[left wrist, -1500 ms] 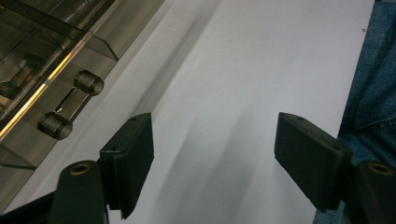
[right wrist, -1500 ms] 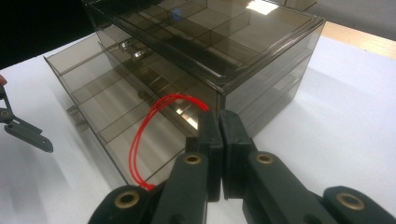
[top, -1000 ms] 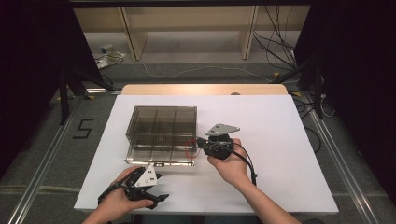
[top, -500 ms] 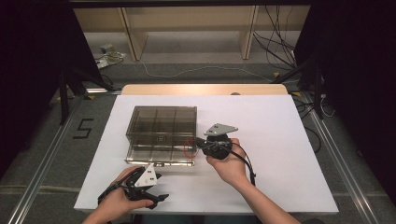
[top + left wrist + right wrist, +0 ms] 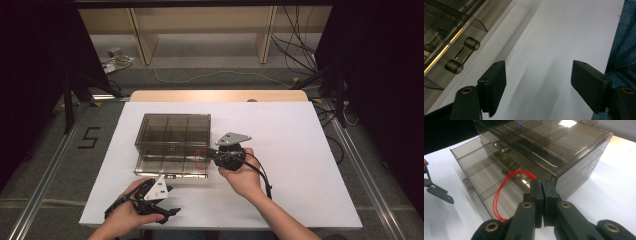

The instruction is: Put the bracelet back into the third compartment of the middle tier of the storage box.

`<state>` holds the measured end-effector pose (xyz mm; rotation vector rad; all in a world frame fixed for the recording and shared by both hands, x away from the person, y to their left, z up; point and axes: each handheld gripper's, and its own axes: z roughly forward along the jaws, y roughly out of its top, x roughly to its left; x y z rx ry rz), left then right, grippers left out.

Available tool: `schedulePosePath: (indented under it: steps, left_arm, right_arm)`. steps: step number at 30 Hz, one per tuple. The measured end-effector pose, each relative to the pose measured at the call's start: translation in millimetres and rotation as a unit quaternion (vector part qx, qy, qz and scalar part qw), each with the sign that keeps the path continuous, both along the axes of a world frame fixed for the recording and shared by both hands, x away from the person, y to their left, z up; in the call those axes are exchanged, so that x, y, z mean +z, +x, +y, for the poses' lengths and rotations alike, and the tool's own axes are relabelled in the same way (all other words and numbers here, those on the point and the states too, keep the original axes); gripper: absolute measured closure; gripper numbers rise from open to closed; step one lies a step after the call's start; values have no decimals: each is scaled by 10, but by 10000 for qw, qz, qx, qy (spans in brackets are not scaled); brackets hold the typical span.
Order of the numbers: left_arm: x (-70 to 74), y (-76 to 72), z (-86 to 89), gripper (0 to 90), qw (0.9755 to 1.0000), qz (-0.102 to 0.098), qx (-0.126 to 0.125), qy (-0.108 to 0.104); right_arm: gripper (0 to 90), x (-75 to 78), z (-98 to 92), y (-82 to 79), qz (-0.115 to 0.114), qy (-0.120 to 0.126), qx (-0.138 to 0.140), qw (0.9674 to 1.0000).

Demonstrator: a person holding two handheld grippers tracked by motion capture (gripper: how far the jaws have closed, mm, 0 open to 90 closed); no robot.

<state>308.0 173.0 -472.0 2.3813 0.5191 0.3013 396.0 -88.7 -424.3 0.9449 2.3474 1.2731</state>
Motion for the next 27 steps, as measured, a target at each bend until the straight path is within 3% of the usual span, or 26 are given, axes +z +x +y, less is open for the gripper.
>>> schedulePosePath:
  steps: [27]
  left_arm:
    - [0, -1, 4, 285, 10000, -7, 24, -32]
  right_arm:
    - [887, -26, 100, 15, -3, -96, 84, 9999]
